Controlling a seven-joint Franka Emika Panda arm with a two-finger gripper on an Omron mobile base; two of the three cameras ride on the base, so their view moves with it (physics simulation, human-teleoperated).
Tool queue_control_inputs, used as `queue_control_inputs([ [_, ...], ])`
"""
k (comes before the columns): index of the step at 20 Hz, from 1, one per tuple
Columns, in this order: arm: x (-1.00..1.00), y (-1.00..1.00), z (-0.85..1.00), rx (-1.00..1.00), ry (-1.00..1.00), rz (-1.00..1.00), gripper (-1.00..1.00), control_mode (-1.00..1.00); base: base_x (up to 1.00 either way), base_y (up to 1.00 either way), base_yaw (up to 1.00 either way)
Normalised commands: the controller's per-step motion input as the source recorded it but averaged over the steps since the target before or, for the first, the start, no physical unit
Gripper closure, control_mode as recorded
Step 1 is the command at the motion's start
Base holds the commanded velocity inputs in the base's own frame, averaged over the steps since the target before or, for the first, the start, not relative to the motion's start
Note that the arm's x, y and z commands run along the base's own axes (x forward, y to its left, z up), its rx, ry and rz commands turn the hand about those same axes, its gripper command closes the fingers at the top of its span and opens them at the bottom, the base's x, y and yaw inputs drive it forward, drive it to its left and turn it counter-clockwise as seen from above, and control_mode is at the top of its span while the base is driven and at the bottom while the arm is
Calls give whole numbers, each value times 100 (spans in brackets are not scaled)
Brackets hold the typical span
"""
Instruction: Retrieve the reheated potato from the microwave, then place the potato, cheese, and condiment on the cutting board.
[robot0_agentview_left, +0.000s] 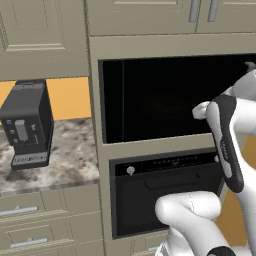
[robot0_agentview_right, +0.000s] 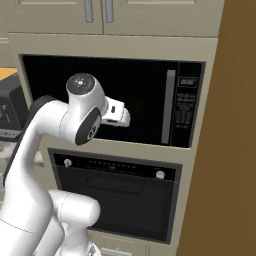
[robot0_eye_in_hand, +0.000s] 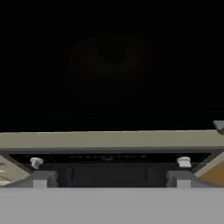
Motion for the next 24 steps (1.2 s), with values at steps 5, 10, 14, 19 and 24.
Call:
queue_control_inputs([
  [5, -21, -45, 18, 0, 16, -3, -100, -100, 0, 0, 0],
  [10, -20, -45, 11, 0, 11, -2, -100, -100, 0, 0, 0],
  [14, -6, -47, 2, 0, 7, 0, -100, -100, 0, 0, 0],
  [19, 5, -44, -1, 0, 0, 0, -100, -100, 0, 0, 0],
  [24, 20, -35, -10, 0, -2, 0, -100, -100, 0, 0, 0],
])
